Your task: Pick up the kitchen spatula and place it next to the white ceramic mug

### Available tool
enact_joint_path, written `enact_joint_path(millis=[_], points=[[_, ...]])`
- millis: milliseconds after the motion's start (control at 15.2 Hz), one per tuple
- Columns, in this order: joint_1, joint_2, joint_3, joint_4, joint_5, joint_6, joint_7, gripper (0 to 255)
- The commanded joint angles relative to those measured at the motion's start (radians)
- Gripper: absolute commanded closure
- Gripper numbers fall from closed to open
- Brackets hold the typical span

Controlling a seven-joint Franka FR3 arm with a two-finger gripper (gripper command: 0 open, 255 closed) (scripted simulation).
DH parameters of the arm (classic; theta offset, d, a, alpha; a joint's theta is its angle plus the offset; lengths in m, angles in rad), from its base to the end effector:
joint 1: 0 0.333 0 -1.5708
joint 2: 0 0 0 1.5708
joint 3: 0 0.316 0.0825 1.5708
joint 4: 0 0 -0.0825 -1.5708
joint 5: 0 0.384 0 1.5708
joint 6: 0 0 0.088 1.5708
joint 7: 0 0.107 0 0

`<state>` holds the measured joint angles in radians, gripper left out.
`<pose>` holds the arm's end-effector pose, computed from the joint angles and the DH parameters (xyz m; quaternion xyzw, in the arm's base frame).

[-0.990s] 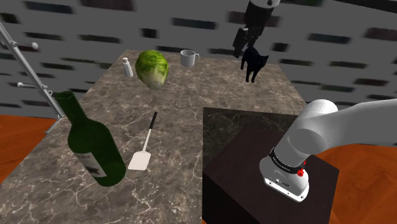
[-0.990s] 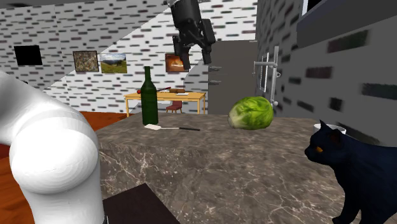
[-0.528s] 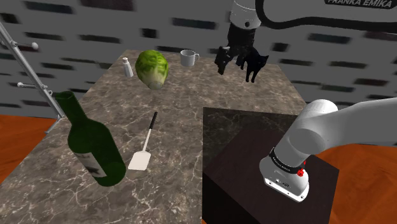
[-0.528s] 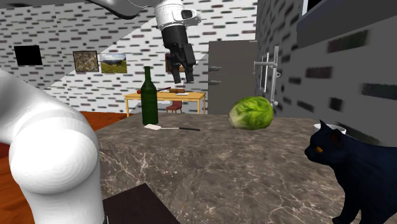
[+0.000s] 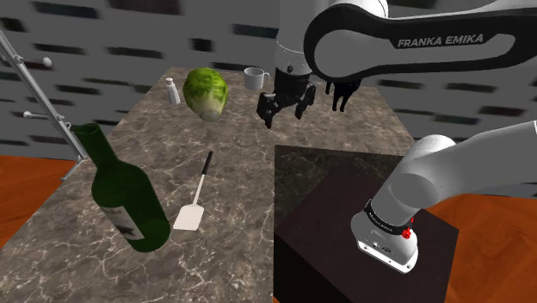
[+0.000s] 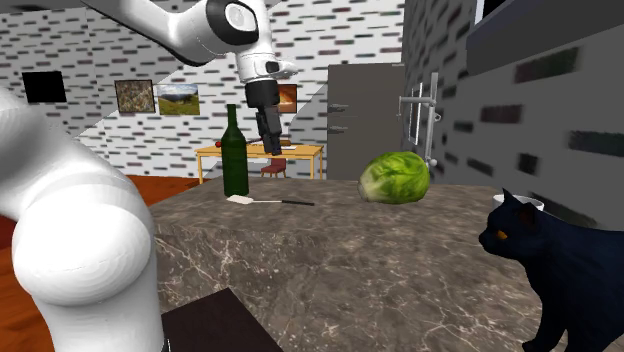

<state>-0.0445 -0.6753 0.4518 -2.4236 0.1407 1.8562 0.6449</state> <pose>0.3305 0.1763 0.5195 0.9814 -0.1760 0.0596 0.0479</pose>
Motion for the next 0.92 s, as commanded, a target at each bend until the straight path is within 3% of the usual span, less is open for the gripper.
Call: enact_joint_path(millis=[0, 462, 660, 858], points=[[-0.011, 0.046, 0.056, 0.009, 0.021, 0.037, 0.09, 0], [-0.093, 0.276, 0.261, 0.102, 0.017, 0.168, 0.403, 0], [-0.145, 0.406, 0.356, 0.164, -0.038, 0.219, 0.559, 0], [-0.193, 0.566, 0.447, 0.24, -0.148, 0.259, 0.743, 0]])
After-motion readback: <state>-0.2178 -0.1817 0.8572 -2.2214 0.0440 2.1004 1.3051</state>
